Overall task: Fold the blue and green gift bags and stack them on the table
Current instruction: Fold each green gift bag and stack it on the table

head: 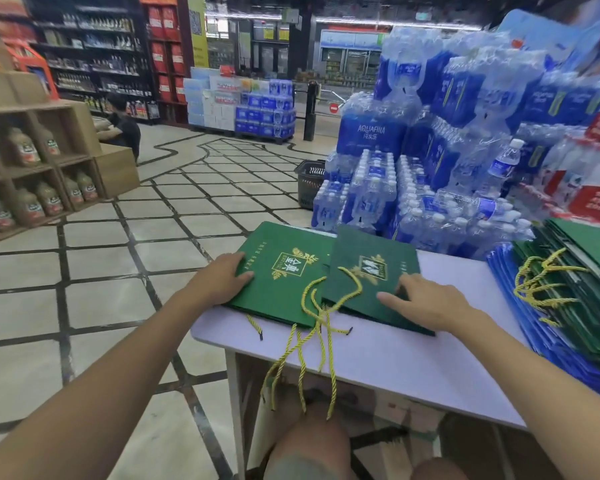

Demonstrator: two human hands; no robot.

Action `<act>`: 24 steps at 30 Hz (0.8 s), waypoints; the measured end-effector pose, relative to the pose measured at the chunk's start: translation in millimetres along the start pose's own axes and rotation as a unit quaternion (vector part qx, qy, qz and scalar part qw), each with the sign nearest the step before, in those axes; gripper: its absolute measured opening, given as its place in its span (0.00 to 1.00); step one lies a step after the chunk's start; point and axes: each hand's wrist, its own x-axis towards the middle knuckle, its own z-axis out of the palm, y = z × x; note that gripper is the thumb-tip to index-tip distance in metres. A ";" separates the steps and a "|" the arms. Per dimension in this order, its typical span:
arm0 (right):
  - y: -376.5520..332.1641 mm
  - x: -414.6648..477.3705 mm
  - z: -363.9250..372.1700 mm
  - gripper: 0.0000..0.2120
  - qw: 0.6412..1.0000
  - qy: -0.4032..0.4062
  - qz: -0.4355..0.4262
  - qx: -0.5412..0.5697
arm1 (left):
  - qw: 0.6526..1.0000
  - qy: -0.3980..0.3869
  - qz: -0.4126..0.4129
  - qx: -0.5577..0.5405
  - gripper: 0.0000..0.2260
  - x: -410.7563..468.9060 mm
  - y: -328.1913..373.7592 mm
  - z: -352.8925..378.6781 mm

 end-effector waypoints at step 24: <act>24.4 -21.5 6.8 0.36 0.996 -0.057 -0.053 0.034 | 0.969 0.062 0.208 0.118 0.19 8.8 98.4 23.4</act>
